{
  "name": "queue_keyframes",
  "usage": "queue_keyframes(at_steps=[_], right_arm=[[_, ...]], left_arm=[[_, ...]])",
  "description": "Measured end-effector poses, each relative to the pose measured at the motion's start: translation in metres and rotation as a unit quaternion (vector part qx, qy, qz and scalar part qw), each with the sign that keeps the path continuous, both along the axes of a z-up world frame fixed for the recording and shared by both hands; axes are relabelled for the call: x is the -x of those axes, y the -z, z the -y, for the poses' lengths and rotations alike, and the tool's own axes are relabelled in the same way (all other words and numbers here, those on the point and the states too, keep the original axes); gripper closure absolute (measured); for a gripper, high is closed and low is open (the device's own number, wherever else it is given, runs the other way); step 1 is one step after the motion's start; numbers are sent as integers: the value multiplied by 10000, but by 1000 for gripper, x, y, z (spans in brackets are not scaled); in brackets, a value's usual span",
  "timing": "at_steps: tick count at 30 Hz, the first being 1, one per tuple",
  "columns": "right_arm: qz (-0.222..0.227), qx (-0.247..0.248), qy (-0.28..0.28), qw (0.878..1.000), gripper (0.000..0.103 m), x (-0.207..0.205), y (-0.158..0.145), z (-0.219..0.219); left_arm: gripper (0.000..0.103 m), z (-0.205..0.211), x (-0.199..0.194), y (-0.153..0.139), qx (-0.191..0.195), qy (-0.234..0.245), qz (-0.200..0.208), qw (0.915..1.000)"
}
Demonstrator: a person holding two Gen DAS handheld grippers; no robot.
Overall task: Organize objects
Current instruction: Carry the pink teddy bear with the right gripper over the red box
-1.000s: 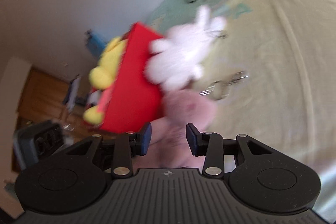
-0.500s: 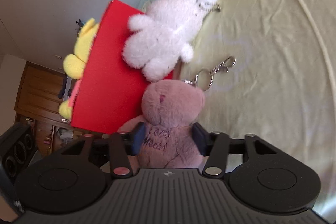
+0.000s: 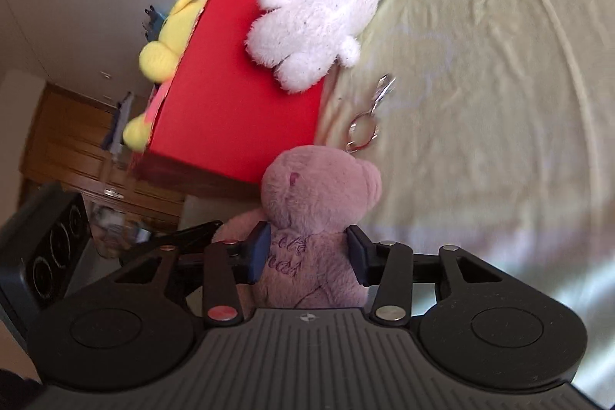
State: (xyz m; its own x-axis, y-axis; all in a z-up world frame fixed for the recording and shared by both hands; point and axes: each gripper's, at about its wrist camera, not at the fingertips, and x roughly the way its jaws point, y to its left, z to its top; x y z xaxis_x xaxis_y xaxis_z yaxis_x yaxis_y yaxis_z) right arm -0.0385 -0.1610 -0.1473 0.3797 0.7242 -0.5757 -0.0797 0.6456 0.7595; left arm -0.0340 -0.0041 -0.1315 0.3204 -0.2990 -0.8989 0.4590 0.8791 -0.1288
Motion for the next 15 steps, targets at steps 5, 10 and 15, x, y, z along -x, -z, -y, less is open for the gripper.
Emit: queue_keyframes(at_steps=[5, 10, 15], right_arm=[[166, -40, 311, 9994, 57, 16, -13, 22], [735, 49, 447, 9963, 57, 29, -41, 31], [1225, -193, 506, 9910, 57, 32, -67, 36]], left_arm=[[22, 15, 8, -18, 140, 209, 285, 9993], [22, 25, 16, -47, 270, 195, 710, 9969], [22, 23, 22, -82, 510, -6, 1212, 9913]])
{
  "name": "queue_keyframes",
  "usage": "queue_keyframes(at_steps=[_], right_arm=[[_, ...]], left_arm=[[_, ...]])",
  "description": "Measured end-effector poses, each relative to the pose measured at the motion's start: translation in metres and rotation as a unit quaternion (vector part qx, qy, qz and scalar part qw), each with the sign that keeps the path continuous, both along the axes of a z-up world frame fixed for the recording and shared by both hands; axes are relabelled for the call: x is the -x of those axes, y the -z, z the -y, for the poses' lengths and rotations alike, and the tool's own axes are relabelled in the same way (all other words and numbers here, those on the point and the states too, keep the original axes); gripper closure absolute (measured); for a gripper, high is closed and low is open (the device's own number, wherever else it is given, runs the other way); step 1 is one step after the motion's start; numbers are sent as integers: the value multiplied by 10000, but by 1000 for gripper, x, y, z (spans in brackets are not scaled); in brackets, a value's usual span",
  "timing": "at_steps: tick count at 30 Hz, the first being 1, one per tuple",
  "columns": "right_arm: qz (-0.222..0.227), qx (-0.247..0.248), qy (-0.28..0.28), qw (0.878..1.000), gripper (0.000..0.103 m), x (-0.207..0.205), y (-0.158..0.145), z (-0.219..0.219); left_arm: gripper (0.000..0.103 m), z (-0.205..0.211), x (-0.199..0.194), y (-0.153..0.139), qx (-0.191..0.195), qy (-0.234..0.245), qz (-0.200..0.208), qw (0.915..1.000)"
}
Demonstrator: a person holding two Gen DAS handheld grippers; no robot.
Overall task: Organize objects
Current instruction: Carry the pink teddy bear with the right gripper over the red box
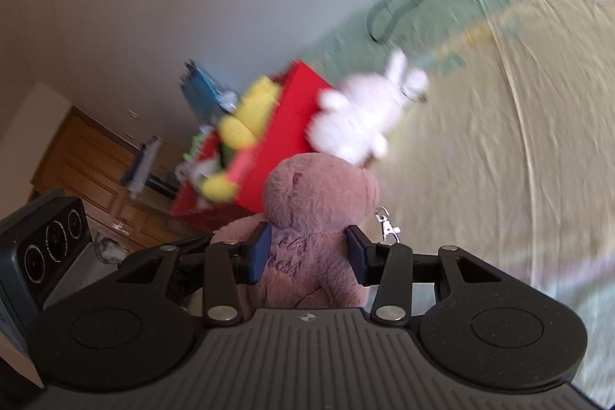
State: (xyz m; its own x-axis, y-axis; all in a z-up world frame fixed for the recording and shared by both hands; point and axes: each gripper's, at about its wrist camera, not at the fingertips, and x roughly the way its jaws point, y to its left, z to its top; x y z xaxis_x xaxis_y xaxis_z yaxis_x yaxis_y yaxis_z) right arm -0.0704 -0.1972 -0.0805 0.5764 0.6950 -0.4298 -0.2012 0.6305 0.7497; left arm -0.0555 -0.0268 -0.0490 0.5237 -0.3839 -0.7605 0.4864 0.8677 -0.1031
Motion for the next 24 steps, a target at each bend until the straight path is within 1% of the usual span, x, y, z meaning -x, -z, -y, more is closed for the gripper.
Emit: queue_keyframes(at_steps=[5, 11, 14, 19, 24], right_arm=[[446, -279, -46, 9986, 57, 0, -29, -4], [1030, -388, -143, 9938, 57, -9, -66, -25], [1273, -473, -189, 9906, 57, -19, -82, -42], [1590, -615, -251, 9850, 57, -41, -105, -83], [1824, -517, -362, 9812, 57, -63, -122, -132]], left_arm=[[22, -15, 2, -36, 268, -228, 494, 9982], [22, -46, 2, -76, 458, -374, 1144, 9917], [22, -67, 1, -95, 453, -413, 1504, 9867], [22, -109, 3, -121, 363, -486, 1977, 9784], [22, -156, -5, -133, 206, -673, 2232, 9722]])
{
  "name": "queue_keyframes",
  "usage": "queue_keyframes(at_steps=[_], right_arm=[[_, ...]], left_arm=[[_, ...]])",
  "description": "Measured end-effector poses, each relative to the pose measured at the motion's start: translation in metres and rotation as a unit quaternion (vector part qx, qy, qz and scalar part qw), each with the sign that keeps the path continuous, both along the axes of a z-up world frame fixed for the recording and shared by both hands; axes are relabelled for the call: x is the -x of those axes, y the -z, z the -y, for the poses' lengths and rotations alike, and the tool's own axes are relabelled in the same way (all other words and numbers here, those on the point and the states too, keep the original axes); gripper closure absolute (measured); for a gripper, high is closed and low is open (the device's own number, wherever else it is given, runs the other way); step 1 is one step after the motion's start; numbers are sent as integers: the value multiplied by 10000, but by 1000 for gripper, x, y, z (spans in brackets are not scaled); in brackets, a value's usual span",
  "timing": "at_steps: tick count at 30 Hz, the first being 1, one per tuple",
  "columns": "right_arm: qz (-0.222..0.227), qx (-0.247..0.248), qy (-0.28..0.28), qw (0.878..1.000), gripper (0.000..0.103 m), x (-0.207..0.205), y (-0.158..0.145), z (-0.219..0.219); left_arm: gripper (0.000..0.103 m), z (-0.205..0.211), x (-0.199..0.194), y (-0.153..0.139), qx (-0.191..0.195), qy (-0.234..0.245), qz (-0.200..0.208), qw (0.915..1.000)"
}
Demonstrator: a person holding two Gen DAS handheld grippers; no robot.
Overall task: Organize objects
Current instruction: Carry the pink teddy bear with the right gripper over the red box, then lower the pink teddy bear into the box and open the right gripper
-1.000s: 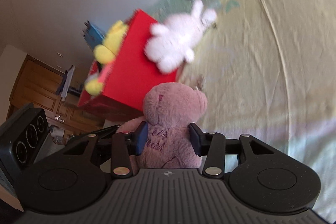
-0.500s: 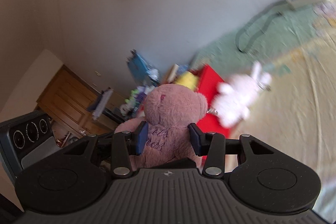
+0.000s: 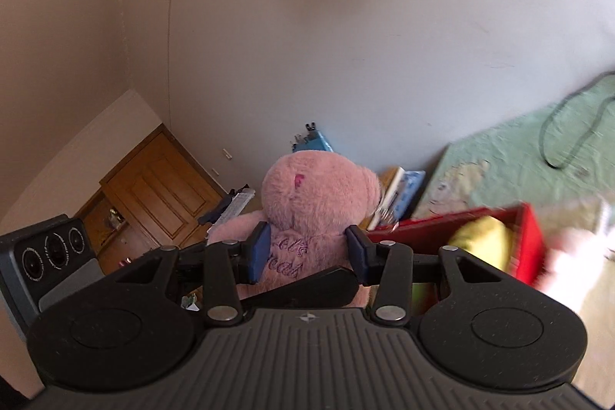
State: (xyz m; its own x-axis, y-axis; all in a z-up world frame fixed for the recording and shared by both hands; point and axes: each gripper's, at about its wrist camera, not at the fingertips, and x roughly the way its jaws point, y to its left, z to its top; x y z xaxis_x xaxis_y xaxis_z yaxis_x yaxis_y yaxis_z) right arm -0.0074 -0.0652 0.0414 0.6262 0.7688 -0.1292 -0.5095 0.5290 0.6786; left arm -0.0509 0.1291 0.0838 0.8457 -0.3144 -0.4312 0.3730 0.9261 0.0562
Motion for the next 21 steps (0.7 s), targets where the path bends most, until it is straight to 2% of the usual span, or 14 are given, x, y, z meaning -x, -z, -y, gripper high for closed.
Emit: queue_keyframes(at_steps=[4, 9, 15, 18, 21], right_arm=[[76, 226, 3, 9997, 57, -17, -2, -36], [-19, 660, 245, 9975, 61, -33, 20, -69], [-361, 1034, 735, 9913, 71, -43, 54, -79], [-484, 1245, 1009, 9859, 73, -44, 62, -80], [-685, 1286, 1220, 9818, 73, -49, 71, -79]], left_arm=[[21, -34, -14, 4, 32, -98, -41, 9999], [21, -60, -39, 33, -14, -56, -438, 9990], [23, -62, -60, 72, -103, 162, -821, 9964], [23, -56, -72, 86, -172, 250, -941, 9951], [23, -58, -82, 100, -32, 368, -1211, 9920]])
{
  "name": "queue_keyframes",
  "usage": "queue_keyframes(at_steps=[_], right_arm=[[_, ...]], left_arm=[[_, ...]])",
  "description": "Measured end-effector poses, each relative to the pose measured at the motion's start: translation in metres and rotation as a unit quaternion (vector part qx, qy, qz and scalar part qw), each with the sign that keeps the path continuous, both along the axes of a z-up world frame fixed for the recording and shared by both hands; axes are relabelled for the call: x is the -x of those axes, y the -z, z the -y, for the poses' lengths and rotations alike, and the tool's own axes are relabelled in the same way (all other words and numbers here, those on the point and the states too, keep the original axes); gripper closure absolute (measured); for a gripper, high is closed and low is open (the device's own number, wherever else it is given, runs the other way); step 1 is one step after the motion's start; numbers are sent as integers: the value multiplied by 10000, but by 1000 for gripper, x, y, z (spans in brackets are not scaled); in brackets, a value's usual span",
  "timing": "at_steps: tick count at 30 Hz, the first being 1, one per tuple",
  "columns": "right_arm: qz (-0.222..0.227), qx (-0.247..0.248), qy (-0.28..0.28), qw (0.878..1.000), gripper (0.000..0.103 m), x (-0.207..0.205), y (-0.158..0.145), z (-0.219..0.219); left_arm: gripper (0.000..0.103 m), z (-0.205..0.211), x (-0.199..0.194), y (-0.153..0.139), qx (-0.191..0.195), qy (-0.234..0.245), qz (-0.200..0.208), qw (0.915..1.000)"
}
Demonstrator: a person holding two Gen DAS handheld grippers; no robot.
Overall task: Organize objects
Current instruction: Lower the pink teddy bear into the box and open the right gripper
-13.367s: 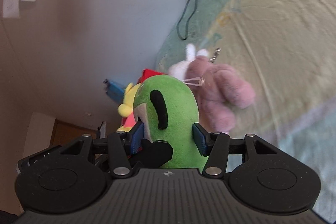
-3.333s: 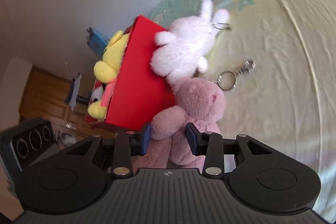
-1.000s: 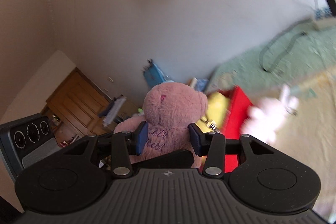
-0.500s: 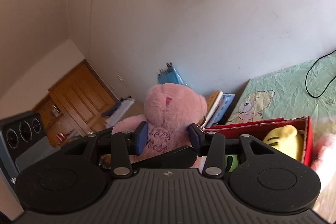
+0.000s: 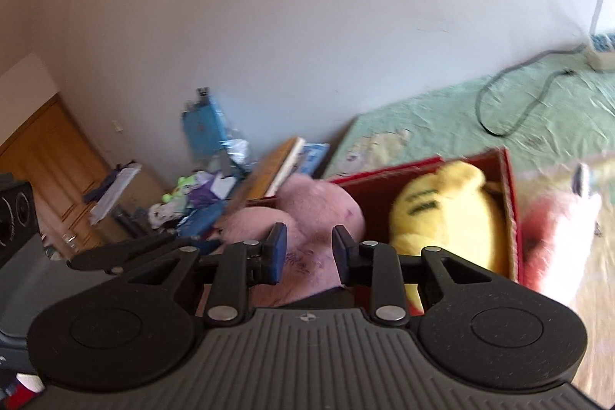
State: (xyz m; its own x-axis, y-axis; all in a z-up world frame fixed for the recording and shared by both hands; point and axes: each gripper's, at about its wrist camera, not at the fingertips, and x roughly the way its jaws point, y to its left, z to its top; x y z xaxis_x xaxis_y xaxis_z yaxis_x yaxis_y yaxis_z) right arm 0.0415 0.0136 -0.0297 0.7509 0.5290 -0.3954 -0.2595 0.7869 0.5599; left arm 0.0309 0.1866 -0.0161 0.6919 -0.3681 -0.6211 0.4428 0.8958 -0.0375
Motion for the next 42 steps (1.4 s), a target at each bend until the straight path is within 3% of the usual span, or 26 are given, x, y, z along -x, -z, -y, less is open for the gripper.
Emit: queue_keyframes(at_steps=[6, 13, 17, 21, 30, 36, 39, 42], right_arm=[[-89, 37, 208, 9997, 73, 4, 10, 4], [-338, -170, 221, 9990, 73, 12, 11, 10], [-510, 226, -9, 9984, 73, 13, 5, -3], [-633, 841, -204, 9942, 72, 10, 2, -19], [-699, 1460, 275, 9864, 75, 1, 7, -19], [-668, 859, 526, 9927, 76, 10, 0, 6], [-476, 304, 506, 9971, 76, 11, -5, 12], [-226, 281, 513, 9980, 73, 12, -11, 11]], left_arm=[[22, -6, -7, 24, 210, 158, -491, 9984], [16, -8, 24, 30, -90, 296, -268, 9992], [16, -23, 29, 22, 183, 256, -384, 9988], [16, -34, 38, 6, 235, 154, -111, 9995], [16, -18, 40, -4, 105, 450, 216, 9987], [13, -5, 27, 0, 117, 697, 162, 9974], [15, 7, 23, 5, 39, 826, 115, 9965], [15, 0, 12, 7, 379, 827, -153, 9957]])
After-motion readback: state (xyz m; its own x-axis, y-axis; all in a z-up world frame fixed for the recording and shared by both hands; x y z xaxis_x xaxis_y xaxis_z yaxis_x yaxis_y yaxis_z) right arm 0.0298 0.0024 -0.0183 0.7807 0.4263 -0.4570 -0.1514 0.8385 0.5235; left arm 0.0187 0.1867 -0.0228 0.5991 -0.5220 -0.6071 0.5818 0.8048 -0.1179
